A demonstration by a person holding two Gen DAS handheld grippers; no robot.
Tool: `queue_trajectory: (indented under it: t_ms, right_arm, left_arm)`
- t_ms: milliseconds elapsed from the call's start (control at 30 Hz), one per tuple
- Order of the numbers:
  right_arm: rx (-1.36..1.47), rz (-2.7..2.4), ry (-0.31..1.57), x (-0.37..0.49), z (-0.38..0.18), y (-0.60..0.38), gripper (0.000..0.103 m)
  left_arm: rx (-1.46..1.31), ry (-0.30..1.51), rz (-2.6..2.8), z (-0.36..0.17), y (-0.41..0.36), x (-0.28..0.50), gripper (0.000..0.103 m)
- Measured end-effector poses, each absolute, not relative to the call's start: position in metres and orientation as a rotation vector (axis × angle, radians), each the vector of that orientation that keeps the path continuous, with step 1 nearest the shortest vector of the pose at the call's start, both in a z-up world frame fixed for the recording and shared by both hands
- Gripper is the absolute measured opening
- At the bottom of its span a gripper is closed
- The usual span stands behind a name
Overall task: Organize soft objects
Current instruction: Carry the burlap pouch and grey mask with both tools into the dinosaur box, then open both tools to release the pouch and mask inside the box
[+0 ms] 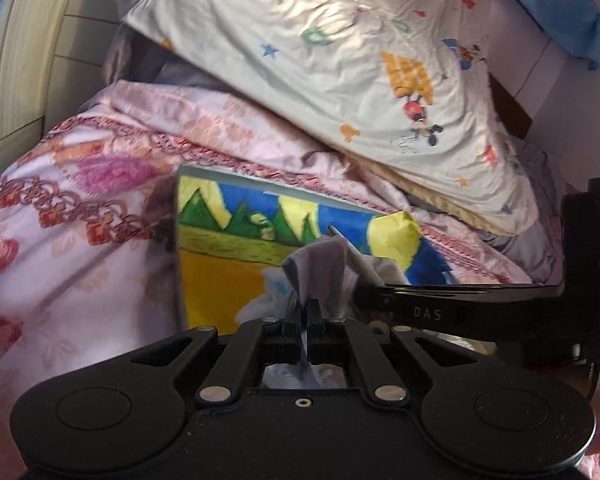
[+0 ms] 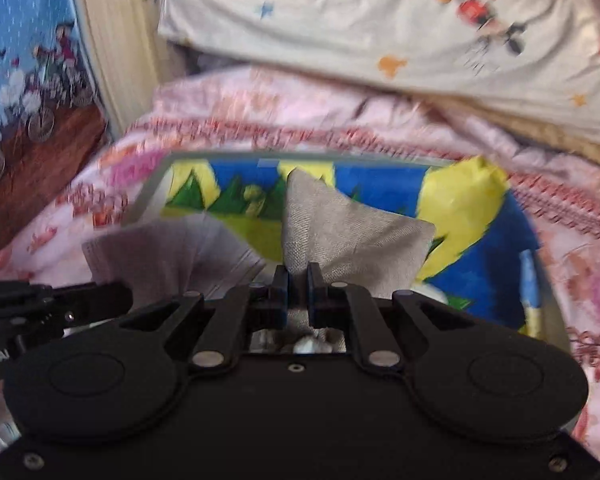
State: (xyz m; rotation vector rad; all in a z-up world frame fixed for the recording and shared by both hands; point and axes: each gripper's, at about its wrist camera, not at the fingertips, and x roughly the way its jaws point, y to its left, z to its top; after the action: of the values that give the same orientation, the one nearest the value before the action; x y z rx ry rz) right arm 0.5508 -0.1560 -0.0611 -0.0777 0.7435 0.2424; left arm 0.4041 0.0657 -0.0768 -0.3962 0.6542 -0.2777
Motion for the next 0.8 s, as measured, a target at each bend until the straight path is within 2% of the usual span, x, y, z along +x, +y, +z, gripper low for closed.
queue_trajectory:
  t_ms: [200, 367, 433, 567, 800]
  right_arm:
    - [-0.066, 0.25, 0.81, 0.551, -0.075, -0.151, 0.005]
    - [-0.06, 0.245, 0.796, 0.551, -0.081, -0.145, 0.008]
    - [-0.055, 0.242, 0.777, 0.552, -0.081, -0.143, 0.01]
    - [-0.047, 0.244, 0.749, 0.546, -0.074, -0.15, 0.019]
    - [-0.041, 0.233, 0.709, 0.528, -0.048, -0.169, 0.037]
  left_arm:
    - [-0.401, 0.711, -0.206, -0.087, 0.072, 0.411, 0.005]
    - [-0.38, 0.763, -0.175, -0.09, 0.071, 0.413, 0.008]
    - [-0.372, 0.77, -0.165, -0.089, 0.07, 0.411, 0.015]
    - [-0.347, 0.758, -0.156, -0.081, 0.066, 0.404, 0.017]
    - [-0.314, 0.698, -0.155, -0.055, 0.055, 0.387, 0.033]
